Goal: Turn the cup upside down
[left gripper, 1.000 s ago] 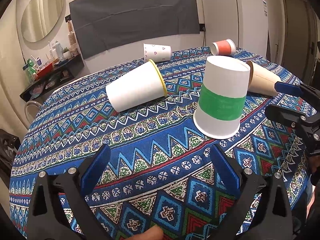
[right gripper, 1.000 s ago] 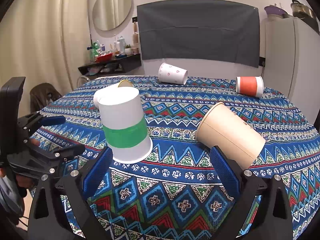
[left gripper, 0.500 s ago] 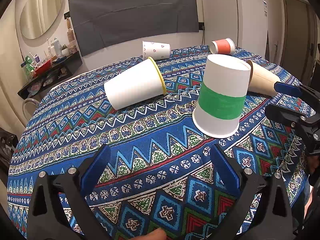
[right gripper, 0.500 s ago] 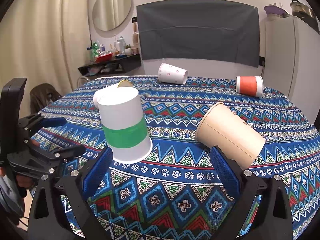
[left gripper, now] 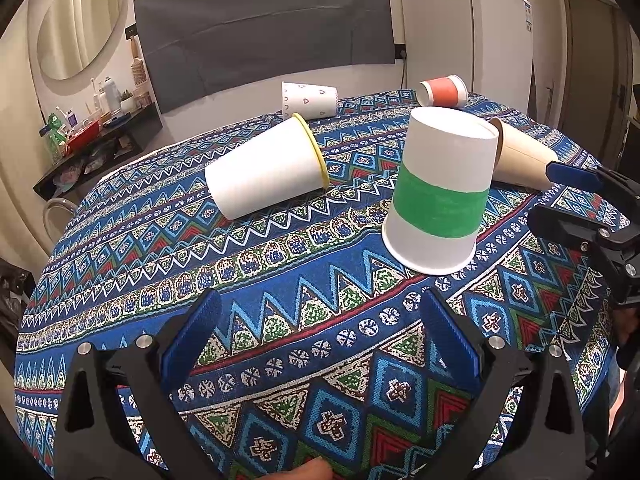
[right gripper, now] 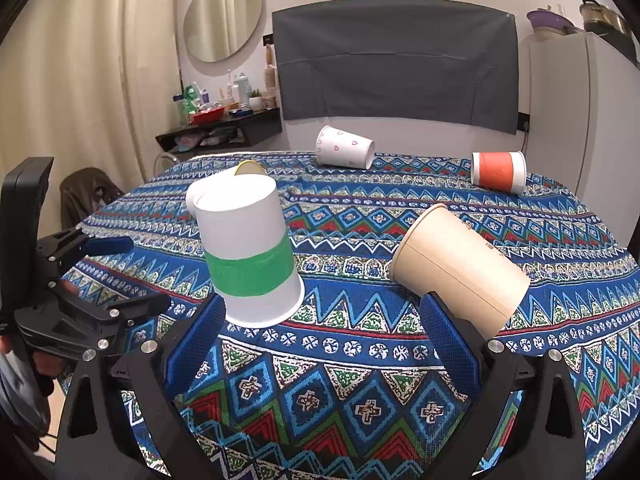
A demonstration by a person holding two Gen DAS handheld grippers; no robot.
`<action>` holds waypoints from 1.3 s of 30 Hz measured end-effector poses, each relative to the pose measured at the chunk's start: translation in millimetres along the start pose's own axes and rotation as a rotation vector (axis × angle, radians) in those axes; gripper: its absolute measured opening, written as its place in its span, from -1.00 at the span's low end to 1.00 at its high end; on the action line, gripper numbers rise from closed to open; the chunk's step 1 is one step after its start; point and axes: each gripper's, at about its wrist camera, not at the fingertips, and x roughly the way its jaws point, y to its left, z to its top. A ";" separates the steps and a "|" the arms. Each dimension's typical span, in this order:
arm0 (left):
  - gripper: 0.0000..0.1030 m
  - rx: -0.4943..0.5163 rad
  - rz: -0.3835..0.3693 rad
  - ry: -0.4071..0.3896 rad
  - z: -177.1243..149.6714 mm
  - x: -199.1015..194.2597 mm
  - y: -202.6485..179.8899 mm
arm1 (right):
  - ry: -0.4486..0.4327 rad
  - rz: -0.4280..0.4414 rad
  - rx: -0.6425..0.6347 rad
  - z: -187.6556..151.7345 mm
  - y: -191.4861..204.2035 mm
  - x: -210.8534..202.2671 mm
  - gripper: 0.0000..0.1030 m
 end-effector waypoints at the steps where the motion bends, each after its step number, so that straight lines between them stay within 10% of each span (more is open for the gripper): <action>1: 0.89 0.002 0.000 0.000 0.0 0.2 -0.3 | 0.000 0.001 0.000 -0.1 -0.4 -0.1 0.82; 39: 0.89 0.000 -0.009 -0.050 -3.0 -7.7 0.0 | -0.003 0.000 0.006 0.9 -0.4 -1.1 0.82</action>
